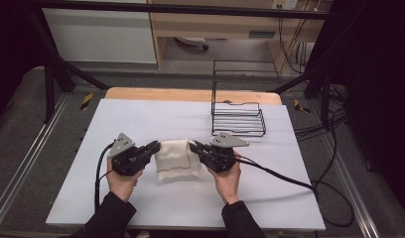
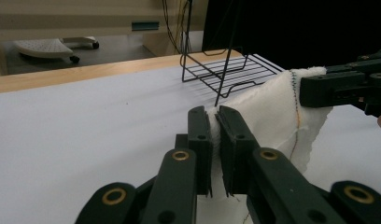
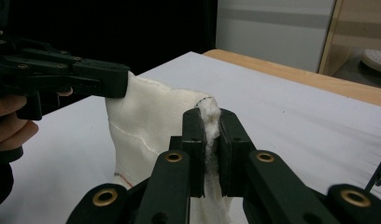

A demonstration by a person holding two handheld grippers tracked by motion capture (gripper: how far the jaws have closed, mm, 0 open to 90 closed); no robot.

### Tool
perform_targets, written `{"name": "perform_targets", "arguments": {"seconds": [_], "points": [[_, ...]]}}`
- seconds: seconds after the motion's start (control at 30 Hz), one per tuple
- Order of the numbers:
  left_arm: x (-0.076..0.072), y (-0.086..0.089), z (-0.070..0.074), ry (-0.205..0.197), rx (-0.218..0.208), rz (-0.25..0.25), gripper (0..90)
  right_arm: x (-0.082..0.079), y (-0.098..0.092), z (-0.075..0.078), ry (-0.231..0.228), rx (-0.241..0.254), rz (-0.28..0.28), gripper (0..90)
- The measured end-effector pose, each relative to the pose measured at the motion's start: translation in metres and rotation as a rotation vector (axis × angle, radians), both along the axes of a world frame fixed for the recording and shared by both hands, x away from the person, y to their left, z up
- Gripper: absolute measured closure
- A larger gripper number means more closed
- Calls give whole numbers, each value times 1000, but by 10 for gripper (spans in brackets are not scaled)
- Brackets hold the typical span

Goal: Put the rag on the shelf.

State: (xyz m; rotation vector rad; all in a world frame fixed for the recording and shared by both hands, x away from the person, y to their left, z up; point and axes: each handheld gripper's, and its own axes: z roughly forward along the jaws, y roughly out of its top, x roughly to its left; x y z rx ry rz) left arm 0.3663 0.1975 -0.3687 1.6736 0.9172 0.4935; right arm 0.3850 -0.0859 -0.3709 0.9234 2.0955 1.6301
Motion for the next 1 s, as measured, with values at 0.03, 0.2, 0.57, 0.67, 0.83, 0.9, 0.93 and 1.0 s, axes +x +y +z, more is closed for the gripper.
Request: {"name": "perform_targets", "arguments": {"seconds": [0.03, 0.2, 0.57, 0.67, 0.83, 0.9, 0.93, 1.0], "points": [[0, 0, 1, -5, -1, -1, 832, -1, -1, 2, -5, 3, -1, 831], [-3, -3, 8, -24, -14, -7, 832, -4, -4, 10, -29, 9, -6, 831], [-5, -5, 22, -62, -36, -11, 832, -8, -6, 26, -83, 23, -20, 831], [-5, -6, 25, -73, -42, -11, 831, -9, -7, 30, -94, 29, -24, 831], [-4, -8, 31, -90, -56, -14, 831, -11, -10, 37, -119, 41, -38, 831], [-4, -9, 34, -100, -61, -14, 831, -11, -11, 38, -122, 44, -40, 831], [-4, -10, 36, -103, -64, -15, 832, -12, -12, 40, -124, 46, -42, 831], [-4, -13, 39, -110, -71, -17, 831, -13, -14, 43, -135, 46, -48, 831]]}}
